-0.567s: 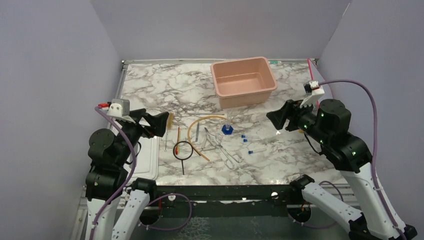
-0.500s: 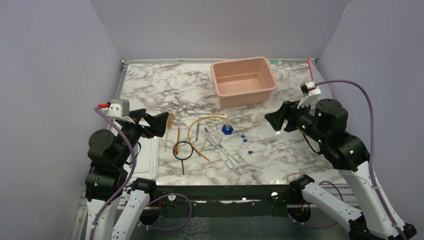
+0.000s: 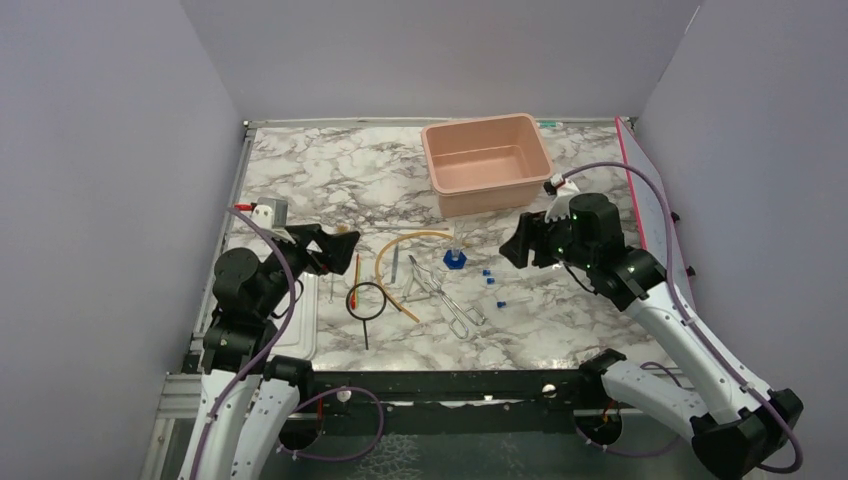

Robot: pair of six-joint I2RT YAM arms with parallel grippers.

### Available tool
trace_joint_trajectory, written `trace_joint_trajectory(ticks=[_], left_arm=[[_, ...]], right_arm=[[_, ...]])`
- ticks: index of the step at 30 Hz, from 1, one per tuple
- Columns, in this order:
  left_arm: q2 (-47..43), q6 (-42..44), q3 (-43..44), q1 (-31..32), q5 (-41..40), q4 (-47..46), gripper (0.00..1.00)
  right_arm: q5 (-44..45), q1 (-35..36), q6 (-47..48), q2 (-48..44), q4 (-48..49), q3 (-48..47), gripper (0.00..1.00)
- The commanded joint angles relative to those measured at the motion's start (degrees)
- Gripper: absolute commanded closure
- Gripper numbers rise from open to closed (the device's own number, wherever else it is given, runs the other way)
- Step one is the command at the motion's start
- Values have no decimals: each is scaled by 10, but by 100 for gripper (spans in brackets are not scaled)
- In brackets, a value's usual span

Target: Organize the chemistry lab equipment

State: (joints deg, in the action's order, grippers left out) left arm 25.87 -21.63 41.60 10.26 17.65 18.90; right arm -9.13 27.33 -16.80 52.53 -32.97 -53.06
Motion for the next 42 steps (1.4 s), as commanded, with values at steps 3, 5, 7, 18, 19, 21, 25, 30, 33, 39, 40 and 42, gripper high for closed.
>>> trace_joint_trajectory(ticks=[3,5,7,18,19,21,25,30,33,39,40,42], left_arm=[[36,-56,-43,4,29,-143,1],[60,-65,-51,4,35,-171,1],[82,-71,-54,4,36,-183,1],[157,-47,-33,4,-26,-136,3],[159,-46,-32,4,-37,-130,3],[163,-43,-28,4,-71,-116,3],[162,-37,-12,4,-186,-73,4],[145,-48,-3,3,-335,-22,3],[126,-54,-10,3,-357,-16,3],[104,-81,-14,3,-408,10,1],[103,-86,-14,3,-413,14,1],[99,-95,-13,3,-423,21,1]], right_arm=[[-13,5,-19,23,117,51,33],[-13,14,-23,42,132,58,34],[0,30,-24,60,141,62,35],[110,142,-61,136,146,72,45],[114,159,-64,144,141,64,46],[135,203,-73,162,124,37,47],[178,312,-100,208,79,-44,46],[227,411,-133,296,68,-141,44],[289,444,-162,374,30,-218,44],[380,471,-207,486,-50,-323,45],[387,473,-210,497,-56,-335,45],[389,474,-201,515,-54,-345,48]])
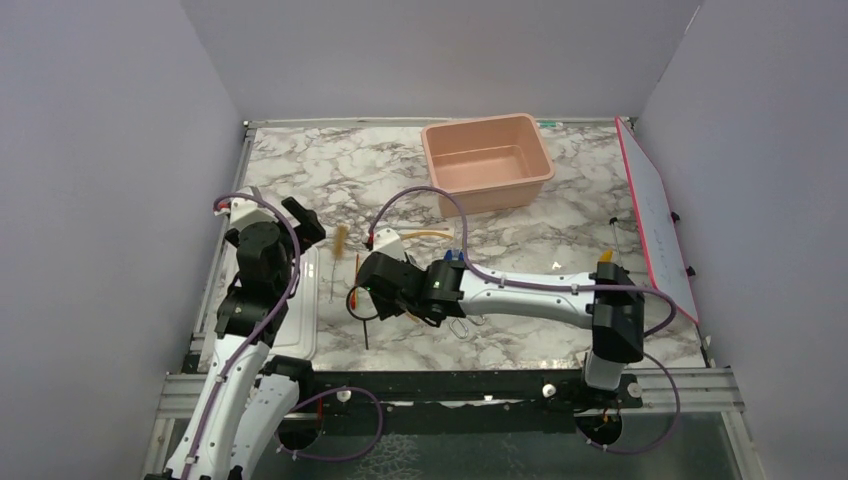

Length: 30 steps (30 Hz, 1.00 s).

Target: Organize the chemistry lab equipment

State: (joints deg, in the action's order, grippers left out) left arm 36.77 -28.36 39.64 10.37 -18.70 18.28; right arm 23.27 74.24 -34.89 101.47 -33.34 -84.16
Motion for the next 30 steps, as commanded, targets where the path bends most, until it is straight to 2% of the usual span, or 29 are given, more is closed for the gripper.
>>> trace_joint_trajectory(ticks=[1,11,14,22,30], left_arm=[[-15,-31,5,1,-61,29,1],[-34,-34,3,1,-64,30,1],[-38,-35,2,1,-70,34,1],[-45,-38,2,2,-78,37,1],[-60,-38,3,1,-102,39,1]], right_arm=[[60,5,-8,33,-45,-39,50],[87,7,17,106,-67,-101,56],[88,7,19,119,-82,-115,63],[97,8,25,111,-95,-133,97],[101,4,87,18,-26,-112,99]])
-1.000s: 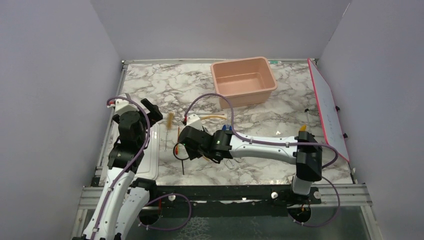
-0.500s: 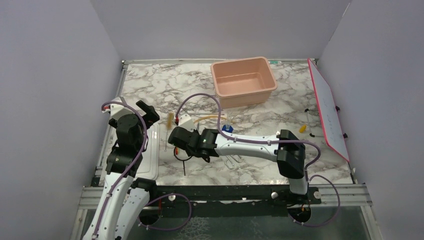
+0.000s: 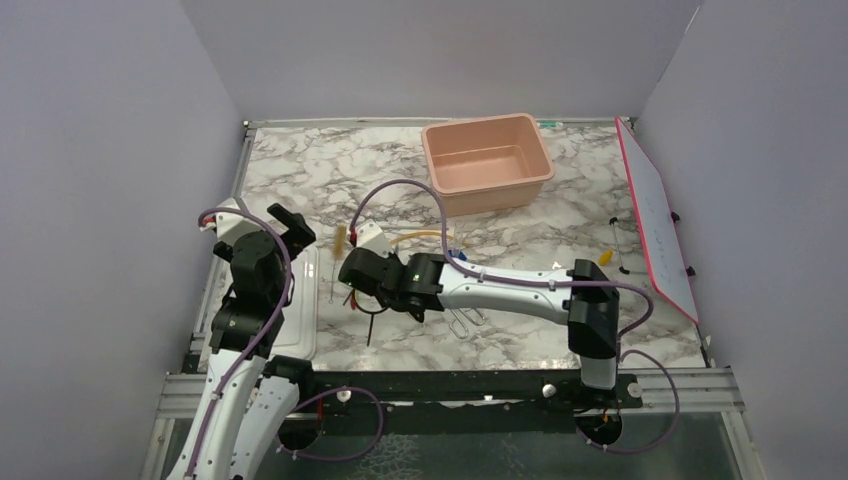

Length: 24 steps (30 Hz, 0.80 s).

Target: Organize the chemistry lab equipment

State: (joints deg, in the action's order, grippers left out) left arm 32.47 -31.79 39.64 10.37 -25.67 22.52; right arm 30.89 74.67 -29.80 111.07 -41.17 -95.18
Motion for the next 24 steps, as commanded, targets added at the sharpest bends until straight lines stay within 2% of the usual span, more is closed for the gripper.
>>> trace_joint_trajectory(ticks=[1,7,13,19,24], left_arm=[[-22,-4,2,1,-36,-3,1],[-46,-10,-2,1,-59,-2,1],[-47,-3,-3,1,-58,-5,1],[-15,12,3,1,-25,-16,1],[1,20,3,1,-1,-20,1]], right_arm=[[25,-4,45,-91,59,-1,99],[25,-65,103,-148,91,-7,99],[15,-197,196,-177,117,-41,99],[9,-321,251,-160,135,-78,99],[-23,-393,262,-111,123,-111,99]])
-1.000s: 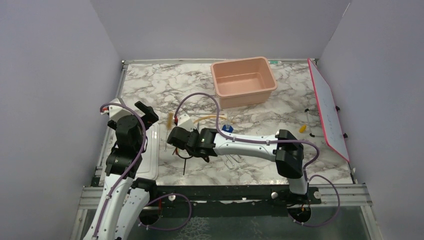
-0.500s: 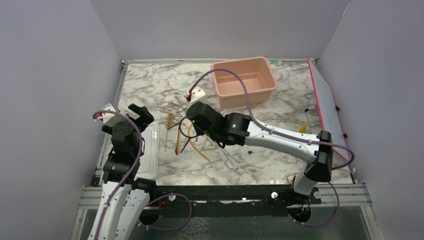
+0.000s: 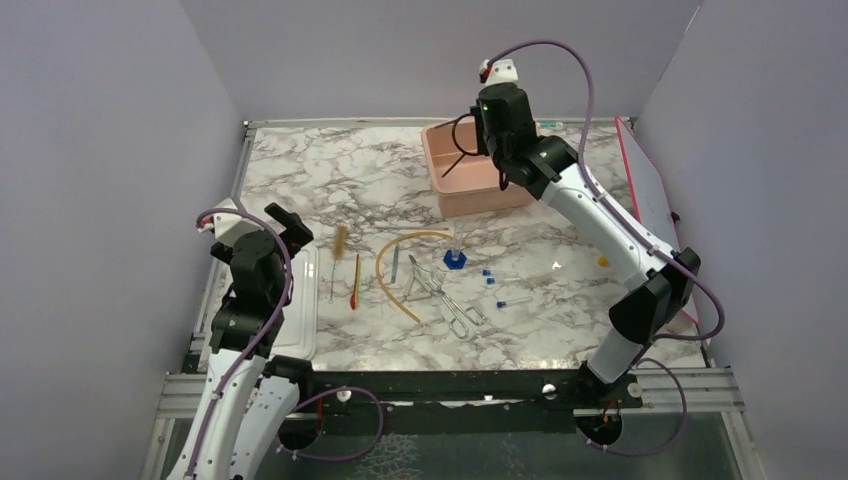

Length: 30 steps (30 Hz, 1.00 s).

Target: Organize the chemistry lab equipment

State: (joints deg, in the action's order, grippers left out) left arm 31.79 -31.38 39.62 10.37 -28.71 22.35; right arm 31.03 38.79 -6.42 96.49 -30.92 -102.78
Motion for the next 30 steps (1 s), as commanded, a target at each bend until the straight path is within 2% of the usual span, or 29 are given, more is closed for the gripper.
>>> trace_joint_trajectory(ticks=[1,7,13,20,25,30], left_arm=[[9,16,3,1,32,-18,1],[16,17,1,1,47,-22,1],[26,19,2,1,56,-24,1],[30,20,0,1,64,-24,1],[33,20,0,0,65,-24,1],[37,21,1,0,67,-24,1]], right_arm=[[-38,-43,33,47,18,-42,99],[-90,-88,57,115,12,-67,99],[-123,-94,59,192,10,-121,99],[-111,-94,72,308,-13,-204,99],[-96,-94,68,358,-21,-241,99],[-105,-94,66,390,-21,-264,92]])
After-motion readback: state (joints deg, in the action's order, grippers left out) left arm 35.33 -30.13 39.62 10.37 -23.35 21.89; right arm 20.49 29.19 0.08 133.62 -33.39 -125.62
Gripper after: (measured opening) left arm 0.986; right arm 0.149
